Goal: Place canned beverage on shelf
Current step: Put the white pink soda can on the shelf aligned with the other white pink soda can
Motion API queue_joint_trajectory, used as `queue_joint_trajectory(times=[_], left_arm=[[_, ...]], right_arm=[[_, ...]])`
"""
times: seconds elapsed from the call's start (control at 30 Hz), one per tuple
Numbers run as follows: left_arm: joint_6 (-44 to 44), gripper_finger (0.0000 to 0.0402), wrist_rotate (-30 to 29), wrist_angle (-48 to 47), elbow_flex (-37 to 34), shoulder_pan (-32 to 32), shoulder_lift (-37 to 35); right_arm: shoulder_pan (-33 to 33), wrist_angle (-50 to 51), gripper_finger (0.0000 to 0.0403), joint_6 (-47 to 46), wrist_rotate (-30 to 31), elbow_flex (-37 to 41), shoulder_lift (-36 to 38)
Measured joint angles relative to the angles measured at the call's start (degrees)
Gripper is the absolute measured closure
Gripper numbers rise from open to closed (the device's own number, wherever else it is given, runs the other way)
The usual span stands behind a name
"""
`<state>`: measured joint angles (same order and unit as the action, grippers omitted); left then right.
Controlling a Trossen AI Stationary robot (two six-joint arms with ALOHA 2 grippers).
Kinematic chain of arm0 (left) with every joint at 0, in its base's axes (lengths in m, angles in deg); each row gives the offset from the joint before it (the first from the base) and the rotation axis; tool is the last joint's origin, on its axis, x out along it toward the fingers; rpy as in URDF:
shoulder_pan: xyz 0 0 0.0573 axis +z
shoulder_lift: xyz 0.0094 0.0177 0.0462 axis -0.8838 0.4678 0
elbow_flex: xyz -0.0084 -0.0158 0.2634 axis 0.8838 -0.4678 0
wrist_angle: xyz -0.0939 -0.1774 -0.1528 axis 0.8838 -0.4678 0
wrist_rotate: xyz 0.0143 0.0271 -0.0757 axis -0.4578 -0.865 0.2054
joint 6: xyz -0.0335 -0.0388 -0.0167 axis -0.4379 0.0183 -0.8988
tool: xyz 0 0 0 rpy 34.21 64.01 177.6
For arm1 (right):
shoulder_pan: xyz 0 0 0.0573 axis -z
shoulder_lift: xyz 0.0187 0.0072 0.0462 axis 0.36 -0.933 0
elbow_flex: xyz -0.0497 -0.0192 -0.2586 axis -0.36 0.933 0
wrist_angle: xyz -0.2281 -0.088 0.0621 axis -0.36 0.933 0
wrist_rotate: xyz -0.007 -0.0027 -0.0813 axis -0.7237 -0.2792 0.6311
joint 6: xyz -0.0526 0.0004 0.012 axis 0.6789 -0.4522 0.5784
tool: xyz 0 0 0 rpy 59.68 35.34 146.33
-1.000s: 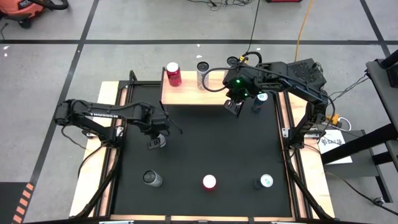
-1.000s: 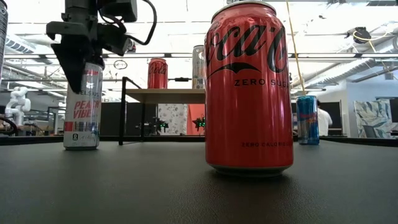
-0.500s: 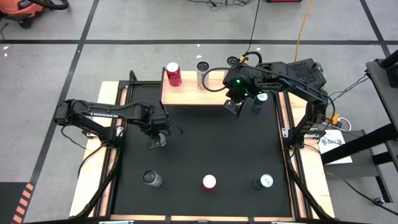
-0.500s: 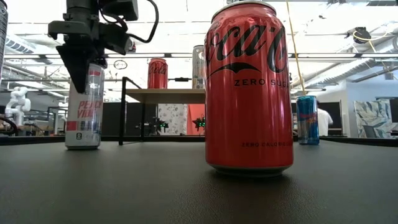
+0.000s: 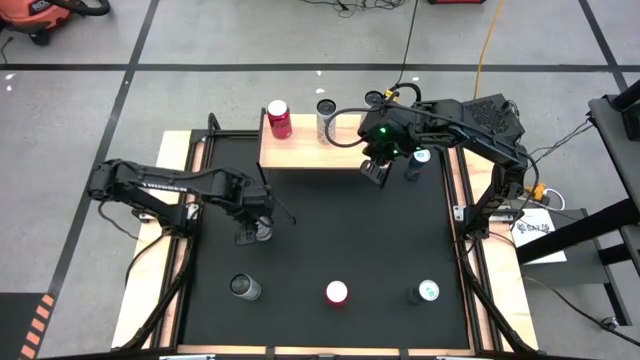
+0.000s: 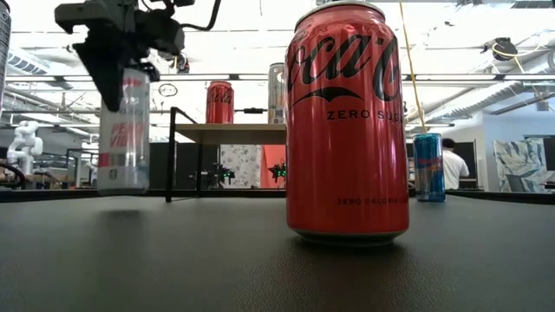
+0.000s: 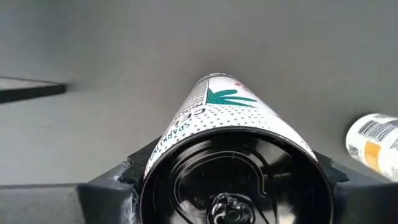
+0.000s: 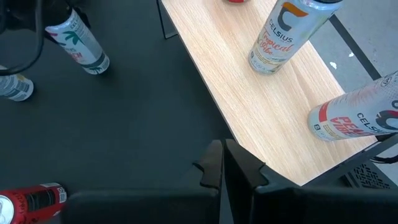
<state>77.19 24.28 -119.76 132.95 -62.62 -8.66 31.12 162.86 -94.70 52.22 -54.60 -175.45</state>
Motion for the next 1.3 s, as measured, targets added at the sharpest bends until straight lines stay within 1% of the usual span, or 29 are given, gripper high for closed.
queue_joint_trajectory(times=[0.43, 0.8, 0.9, 1.0, 1.1, 1.23, 1.3], left_arm=[[3.4, 0.0155, -0.8, -0.3, 8.7, 0.0, 0.0], [6.6, 0.0155, -1.1, 0.0, 14.7, 0.1, -0.1], [7.3, 0.0155, -1.2, -0.1, 15.0, 0.1, -0.1], [7.9, 0.0155, -1.3, -0.1, 15.1, 0.1, -0.1], [8.5, 0.0155, -1.3, 0.1, 15.1, 0.1, -0.1], [8.5, 0.0155, -1.3, 0.1, 15.1, 0.1, -0.1], [8.4, 0.0155, -1.3, 0.0, 15.1, 0.1, -0.1]], right_arm=[[0.0, 0.5, 0.0403, 0.9, -0.1, 0.0, -0.6], [-0.8, 0.7, 0.0403, 2.4, -0.7, 0.0, -5.0], [-0.7, 0.7, 0.0403, 1.6, -2.7, 0.0, -5.9], [-0.7, -0.3, 0.0403, 1.5, -6.5, 0.0, -6.6], [-0.7, -0.9, 0.0403, 3.9, -10.4, 0.0, -7.0], [-1.4, -1.2, 0.0403, 8.6, -10.7, 0.0, -7.8], [-1.7, -1.5, 0.0400, 9.1, -10.8, 0.0, -8.2]])
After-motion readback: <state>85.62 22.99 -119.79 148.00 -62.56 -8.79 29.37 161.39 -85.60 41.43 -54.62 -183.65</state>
